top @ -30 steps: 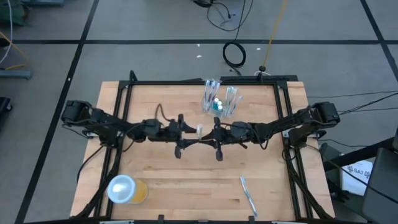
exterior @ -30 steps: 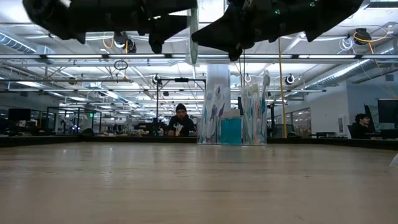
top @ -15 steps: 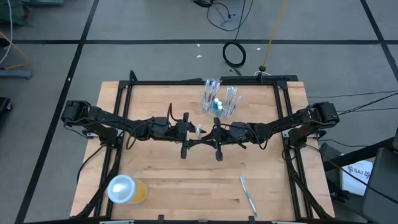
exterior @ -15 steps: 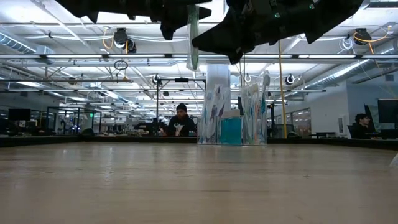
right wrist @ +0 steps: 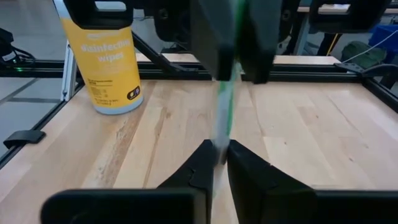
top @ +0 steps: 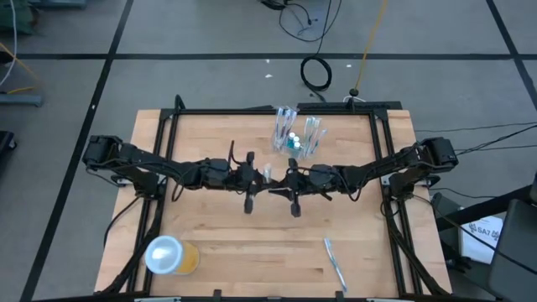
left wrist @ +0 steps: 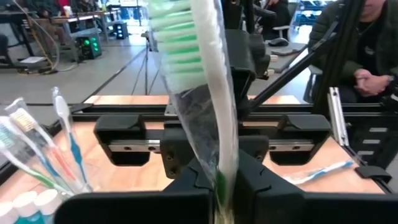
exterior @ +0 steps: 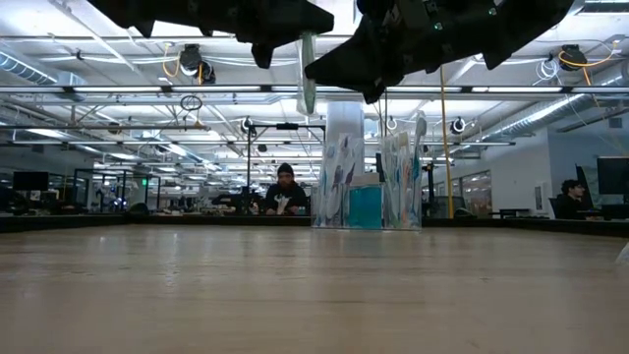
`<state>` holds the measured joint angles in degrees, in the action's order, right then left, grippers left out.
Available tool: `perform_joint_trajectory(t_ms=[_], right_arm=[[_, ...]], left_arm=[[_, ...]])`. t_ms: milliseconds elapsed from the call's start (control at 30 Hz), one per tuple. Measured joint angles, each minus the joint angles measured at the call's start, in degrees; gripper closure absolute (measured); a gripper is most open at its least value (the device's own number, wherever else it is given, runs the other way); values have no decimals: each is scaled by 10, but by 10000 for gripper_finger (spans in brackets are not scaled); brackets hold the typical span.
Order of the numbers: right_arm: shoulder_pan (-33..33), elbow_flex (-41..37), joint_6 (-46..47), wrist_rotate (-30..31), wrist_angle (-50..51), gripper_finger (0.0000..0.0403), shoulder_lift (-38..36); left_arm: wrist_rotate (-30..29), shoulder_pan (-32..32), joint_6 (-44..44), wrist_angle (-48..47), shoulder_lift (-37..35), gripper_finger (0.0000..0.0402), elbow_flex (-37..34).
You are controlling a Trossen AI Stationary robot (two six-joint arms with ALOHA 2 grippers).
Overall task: Pick & Place toothbrushing station
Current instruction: Put the green toothbrush into the transparent organizer
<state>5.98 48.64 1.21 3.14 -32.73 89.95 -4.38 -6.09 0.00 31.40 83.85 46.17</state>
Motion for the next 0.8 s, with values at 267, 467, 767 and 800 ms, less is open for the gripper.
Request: perform_joint_trajectory(t_ms=[267, 467, 767, 800], right_arm=[[0, 0, -4, 26, 28, 312, 0], [9, 0, -28, 153, 152, 277, -41], [36, -13, 101, 194, 342, 278, -152], [39, -20, 117, 194, 341, 280, -159]], left_arm=[[-21, 0, 6, -20, 0, 389, 0], [-150, 3, 3, -17, 0, 381, 0], [-227, 64, 13, 55, 4, 385, 0], [-227, 74, 15, 66, 5, 388, 0]])
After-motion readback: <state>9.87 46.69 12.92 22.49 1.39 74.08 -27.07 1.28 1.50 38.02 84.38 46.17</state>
